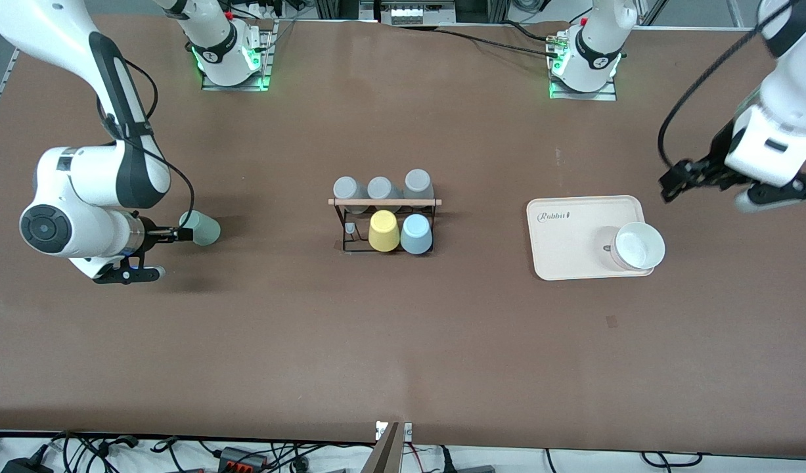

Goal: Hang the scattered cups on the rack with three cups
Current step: 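Grasp the pale green cup with the right gripper and lift it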

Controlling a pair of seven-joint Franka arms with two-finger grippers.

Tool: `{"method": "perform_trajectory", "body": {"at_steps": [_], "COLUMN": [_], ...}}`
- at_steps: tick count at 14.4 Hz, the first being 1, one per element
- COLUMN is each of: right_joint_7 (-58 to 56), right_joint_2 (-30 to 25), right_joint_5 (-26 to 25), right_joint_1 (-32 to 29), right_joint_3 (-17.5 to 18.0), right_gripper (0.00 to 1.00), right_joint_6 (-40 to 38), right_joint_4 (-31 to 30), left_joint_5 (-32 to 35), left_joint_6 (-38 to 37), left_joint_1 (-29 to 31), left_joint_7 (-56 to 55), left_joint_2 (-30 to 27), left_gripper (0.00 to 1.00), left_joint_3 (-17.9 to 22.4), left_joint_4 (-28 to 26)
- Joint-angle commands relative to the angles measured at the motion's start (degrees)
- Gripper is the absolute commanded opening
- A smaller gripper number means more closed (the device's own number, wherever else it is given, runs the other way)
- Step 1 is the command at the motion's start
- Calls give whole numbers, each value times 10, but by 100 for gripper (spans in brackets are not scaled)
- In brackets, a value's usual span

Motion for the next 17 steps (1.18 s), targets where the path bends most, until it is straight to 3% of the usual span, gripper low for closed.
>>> {"method": "perform_trajectory", "body": {"at_steps": [1, 4, 7, 10, 17], "right_joint_7": [5, 4, 5, 2, -3], "right_joint_2": [-15, -18, -39, -77, -79], "right_joint_5": [10, 56, 56, 52, 50], "right_joint_1": [-6, -3, 3, 3, 2], "right_joint_3": [5, 5, 6, 6, 5], "right_gripper": [100, 100, 100, 100, 100], "right_joint_6": [48, 58, 72, 158, 223], "right_joint_4": [-49, -60, -84, -167, -221], "left_joint_5": [-29, -39, -39, -39, -43], "left_joint_6": [-19, -35, -36, -40, -82], "left_joint_1": [2, 2, 7, 15, 24], "left_joint_7": [83, 116, 125, 141, 136], "left_joint_2": [-42, -55, -56, -55, -53], "left_gripper": [100, 100, 100, 100, 100], "left_joint_3": [32, 47, 46, 46, 38], "left_joint_4": [-27, -27, -25, -19, 29]}}
